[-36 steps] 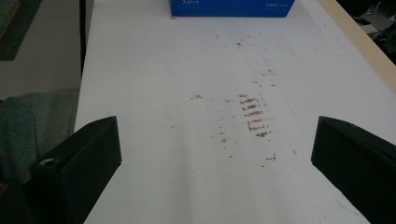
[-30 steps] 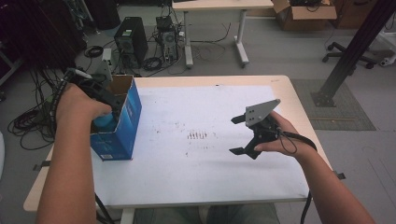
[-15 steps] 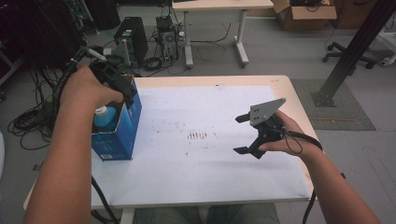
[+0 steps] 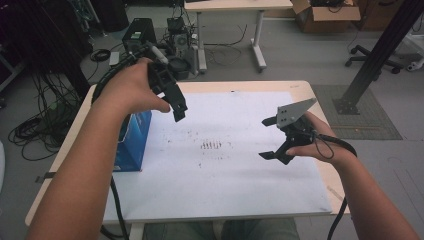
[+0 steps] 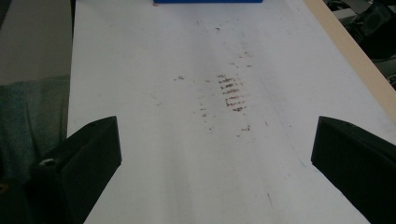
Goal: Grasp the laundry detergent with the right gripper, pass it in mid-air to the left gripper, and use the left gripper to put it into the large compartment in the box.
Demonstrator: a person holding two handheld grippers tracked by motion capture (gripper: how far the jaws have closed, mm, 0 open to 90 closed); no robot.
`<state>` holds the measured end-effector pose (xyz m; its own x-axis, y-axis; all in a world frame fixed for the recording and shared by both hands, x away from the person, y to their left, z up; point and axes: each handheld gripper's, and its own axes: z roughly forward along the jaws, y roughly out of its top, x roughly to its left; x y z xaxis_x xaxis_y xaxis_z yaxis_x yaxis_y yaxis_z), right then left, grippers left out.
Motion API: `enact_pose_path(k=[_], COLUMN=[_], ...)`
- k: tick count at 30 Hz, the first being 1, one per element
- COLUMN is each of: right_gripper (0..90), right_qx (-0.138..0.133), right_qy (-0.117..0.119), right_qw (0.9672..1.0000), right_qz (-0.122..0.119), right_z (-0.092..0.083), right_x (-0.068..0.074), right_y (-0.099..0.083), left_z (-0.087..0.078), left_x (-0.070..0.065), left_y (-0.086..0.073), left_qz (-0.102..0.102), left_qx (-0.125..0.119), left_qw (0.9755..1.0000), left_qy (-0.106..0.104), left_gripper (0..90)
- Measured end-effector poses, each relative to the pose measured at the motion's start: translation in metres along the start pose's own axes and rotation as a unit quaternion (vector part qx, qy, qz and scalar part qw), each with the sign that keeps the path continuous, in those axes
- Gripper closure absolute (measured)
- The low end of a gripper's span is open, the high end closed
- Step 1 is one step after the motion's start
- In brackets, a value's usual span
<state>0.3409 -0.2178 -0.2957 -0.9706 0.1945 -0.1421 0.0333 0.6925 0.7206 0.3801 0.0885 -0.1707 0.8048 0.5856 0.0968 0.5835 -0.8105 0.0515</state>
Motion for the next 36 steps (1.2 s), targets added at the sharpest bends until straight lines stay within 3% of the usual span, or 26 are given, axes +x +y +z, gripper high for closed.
enact_pose_path(k=[5,10,16,21,30,36], right_gripper=[1.7,2.2,2.4,2.6,3.2,3.2], right_qx=[0.017,0.045,0.114,0.159,0.189,0.198], right_qy=[-0.005,-0.008,0.014,0.037,0.040,0.044], right_qw=[0.9998,0.9989,0.9931,0.9861,0.9804,0.9785], right_qz=[-0.003,-0.007,-0.022,-0.032,-0.035,-0.037], right_z=[-0.009,-0.018,-0.030,-0.032,-0.019,-0.016], right_x=[-0.005,-0.013,-0.028,-0.039,-0.048,-0.053], right_y=[0.004,0.008,0.015,0.019,0.020,0.020], left_z=[0.006,0.012,0.023,0.035,0.051,0.053], left_x=[-0.015,-0.022,-0.026,-0.031,-0.038,-0.039], left_y=[0.013,0.019,0.023,0.027,0.032,0.034], left_qz=[0.067,0.111,0.150,0.189,0.212,0.219], left_qx=[0.009,0.016,0.018,0.019,0.025,0.025], left_qw=[0.9977,0.9936,0.9883,0.9814,0.9760,0.9745], left_qy=[0.000,-0.007,-0.021,-0.031,-0.040,-0.042], left_gripper=[0.2,0.2,0.2,0.2,0.2,0.2])
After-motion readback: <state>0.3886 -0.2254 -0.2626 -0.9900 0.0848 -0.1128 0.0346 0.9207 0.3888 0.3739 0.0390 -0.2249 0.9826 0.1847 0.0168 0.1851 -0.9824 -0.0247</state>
